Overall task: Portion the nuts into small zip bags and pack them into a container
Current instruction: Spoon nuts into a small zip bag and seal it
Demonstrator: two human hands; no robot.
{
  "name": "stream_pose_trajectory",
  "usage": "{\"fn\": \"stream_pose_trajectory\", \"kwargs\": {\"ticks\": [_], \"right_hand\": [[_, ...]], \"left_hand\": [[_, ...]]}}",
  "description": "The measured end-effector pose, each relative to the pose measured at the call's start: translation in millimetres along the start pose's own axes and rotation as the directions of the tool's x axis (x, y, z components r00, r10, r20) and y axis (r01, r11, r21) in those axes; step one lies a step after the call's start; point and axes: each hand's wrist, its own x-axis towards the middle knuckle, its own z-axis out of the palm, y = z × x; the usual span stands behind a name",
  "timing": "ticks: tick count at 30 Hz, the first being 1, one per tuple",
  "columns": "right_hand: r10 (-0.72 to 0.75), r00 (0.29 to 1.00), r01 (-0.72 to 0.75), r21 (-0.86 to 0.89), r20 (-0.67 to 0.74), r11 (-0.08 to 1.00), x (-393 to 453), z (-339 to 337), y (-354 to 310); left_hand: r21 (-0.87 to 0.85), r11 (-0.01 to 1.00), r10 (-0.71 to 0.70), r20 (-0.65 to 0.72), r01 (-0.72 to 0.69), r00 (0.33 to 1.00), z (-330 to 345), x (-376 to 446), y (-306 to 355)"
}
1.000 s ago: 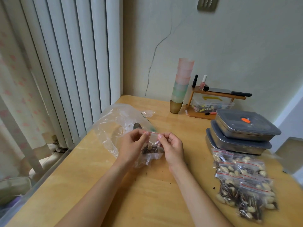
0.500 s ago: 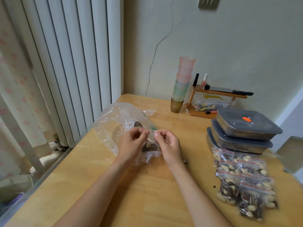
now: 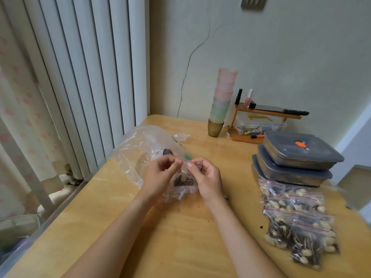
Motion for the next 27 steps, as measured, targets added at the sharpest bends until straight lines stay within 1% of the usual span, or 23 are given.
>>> {"fn": "stream_pose_trajectory", "kwargs": {"ticks": [5,9,13,18,22,27], "right_hand": [[0.009,0.997,-0.013,0.048,0.082,0.999,-1.2,-0.5,-2.6],[0.014,0.992,-0.020,0.051,0.128,0.998,-2.2,-1.0,-4.4],[0.011,0.995,-0.019,0.076,0.104,0.997,-1.2,-1.2,-5.2],[0.018,0.996,-0.029,0.125,0.088,0.992,-1.6,-3.1,-4.1],[0.011,0.999,-0.016,0.094,0.050,0.995,-2.3,-1.7,-2.8],[0.032,0.999,-0.033,0.127,0.011,0.991,-2.0,-1.8,-2.4]], "left_hand": [[-0.057,0.998,-0.036,0.077,0.040,0.996,-0.3,1.7,2.5],[-0.055,0.996,-0.058,0.091,0.063,0.994,1.9,0.8,2.1],[-0.055,0.997,-0.046,0.084,0.051,0.995,0.5,0.6,2.8],[0.022,1.000,0.003,0.114,-0.005,0.993,-2.9,0.1,0.5],[-0.009,0.999,0.045,0.062,-0.044,0.997,-2.8,1.4,-2.2],[-0.023,0.999,0.023,-0.005,-0.023,1.000,-0.3,1.9,-1.6]]}}
